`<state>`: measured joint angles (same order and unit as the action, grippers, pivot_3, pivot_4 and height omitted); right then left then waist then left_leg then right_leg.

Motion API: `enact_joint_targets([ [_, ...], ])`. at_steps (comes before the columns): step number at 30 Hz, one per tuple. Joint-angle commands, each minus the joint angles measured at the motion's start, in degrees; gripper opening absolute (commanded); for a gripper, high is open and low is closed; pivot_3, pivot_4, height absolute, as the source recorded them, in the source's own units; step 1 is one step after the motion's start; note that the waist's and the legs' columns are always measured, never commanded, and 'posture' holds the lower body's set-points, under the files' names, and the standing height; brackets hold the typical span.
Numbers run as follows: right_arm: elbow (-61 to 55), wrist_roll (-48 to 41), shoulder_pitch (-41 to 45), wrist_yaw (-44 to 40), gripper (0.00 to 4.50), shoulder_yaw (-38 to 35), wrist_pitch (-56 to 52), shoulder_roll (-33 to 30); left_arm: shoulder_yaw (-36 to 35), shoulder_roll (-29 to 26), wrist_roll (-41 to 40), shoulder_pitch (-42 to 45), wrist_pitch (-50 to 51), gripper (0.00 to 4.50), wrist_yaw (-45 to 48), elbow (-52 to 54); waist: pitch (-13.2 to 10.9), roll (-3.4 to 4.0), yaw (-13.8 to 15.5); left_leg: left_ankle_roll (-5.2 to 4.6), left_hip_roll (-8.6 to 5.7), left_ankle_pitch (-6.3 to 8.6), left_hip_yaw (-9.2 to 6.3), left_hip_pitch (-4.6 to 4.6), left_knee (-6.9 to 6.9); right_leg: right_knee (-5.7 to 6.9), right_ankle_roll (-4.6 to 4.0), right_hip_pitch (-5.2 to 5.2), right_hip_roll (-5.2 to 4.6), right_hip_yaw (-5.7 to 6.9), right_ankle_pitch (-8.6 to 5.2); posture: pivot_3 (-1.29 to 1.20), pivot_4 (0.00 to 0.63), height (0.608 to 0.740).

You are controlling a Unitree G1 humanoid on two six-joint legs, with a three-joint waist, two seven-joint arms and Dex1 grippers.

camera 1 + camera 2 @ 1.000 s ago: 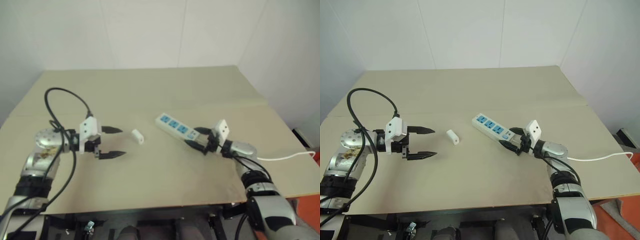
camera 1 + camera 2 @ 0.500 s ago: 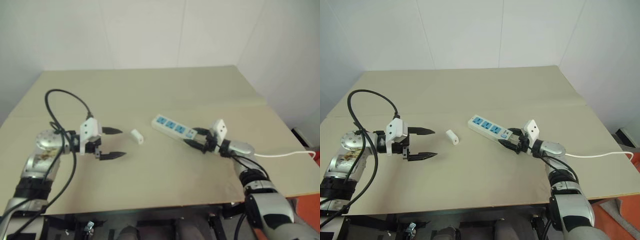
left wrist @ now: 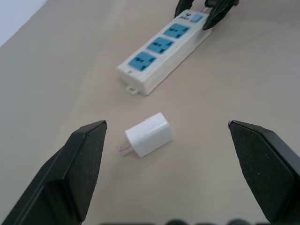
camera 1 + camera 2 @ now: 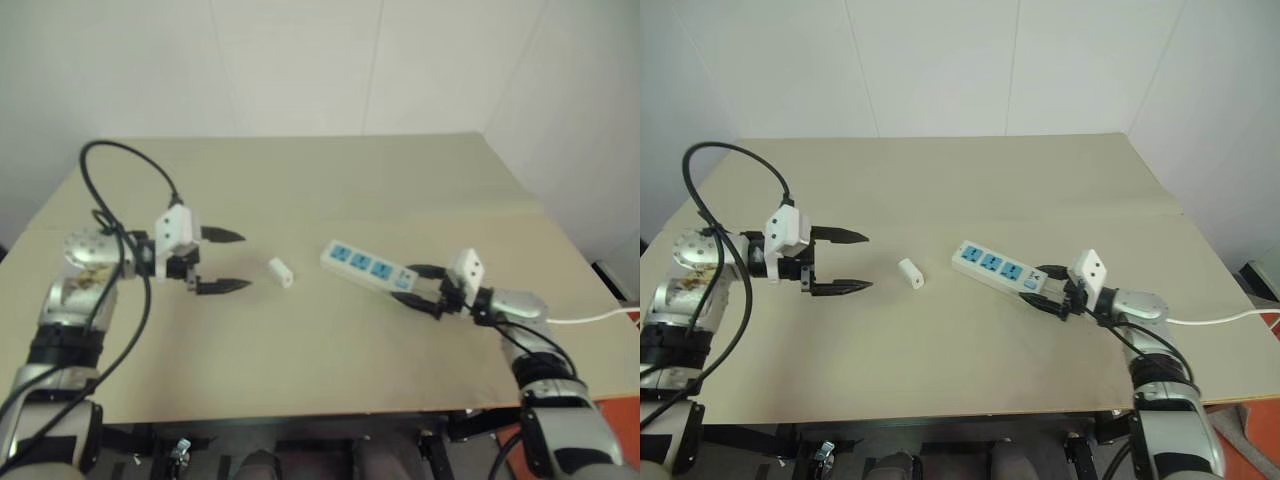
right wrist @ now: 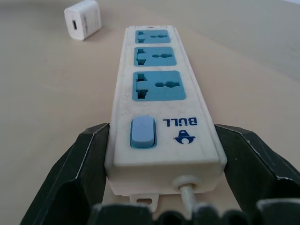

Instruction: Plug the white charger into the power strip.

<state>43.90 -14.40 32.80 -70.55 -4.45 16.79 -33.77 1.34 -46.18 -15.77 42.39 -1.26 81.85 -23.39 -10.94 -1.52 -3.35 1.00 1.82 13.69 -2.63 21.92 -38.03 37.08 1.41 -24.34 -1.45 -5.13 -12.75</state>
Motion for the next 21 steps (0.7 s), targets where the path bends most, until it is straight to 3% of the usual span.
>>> enact_joint_targets([
  [1, -6.7, -2.4, -4.7, -3.1, 3.38, -1.9, -3.3, -3.7, -0.2, -0.9, 1.1, 4.9, -3.7, 4.50, 2.8, -5.0, 0.0, 0.00, -0.1, 0.00, 0.01, 0.00, 0.00, -0.01, 0.00, 0.01, 0.00, 0.00, 0.01, 0.00, 0.00, 0.00, 0.150, 0.740],
  [7, -21.4, -8.5, -15.4, -7.9, 3.38, -3.5, -10.4, -8.4, 0.8, -1.9, 4.7, 11.9, -10.2, 4.50, 6.7, -17.3, 0.0, 0.00, -0.7, 0.00, 0.02, 0.00, 0.02, -0.06, 0.00, 0.03, 0.26, 0.04, 0.06, -0.04, -0.16, 0.00, 0.150, 0.740],
  [12, -29.6, -11.9, -19.3, -11.2, 3.38, -3.2, -15.8, -10.0, 2.1, -0.9, 6.9, 16.9, -14.2, 4.50, 10.3, -23.5, 0.0, -0.01, -0.7, 0.00, 0.03, 0.00, 0.04, -0.07, -0.01, 0.07, 0.42, 0.02, 0.08, -0.06, -0.26, 0.00, 0.150, 0.740],
  [17, -32.0, -12.2, -17.8, -15.0, 3.38, -0.9, -18.6, -9.8, 8.9, 2.1, 9.3, 25.0, -21.1, 4.50, 10.6, -28.0, 0.0, -0.02, -0.4, 0.00, 0.02, 0.00, -0.01, 0.04, -0.08, 0.03, 0.46, 0.02, 0.07, -0.02, -0.27, 0.00, 0.150, 0.740],
  [21, -29.5, -11.2, -13.6, -17.4, 3.38, 1.5, -18.7, -9.2, 20.3, 4.0, 8.0, 33.0, -25.5, 4.50, 10.6, -29.9, 0.0, -0.04, -0.2, 0.00, 0.00, 0.00, -0.02, 0.16, -0.21, 0.02, 0.51, -0.03, 0.06, -0.02, -0.25, 0.00, 0.150, 0.740],
])
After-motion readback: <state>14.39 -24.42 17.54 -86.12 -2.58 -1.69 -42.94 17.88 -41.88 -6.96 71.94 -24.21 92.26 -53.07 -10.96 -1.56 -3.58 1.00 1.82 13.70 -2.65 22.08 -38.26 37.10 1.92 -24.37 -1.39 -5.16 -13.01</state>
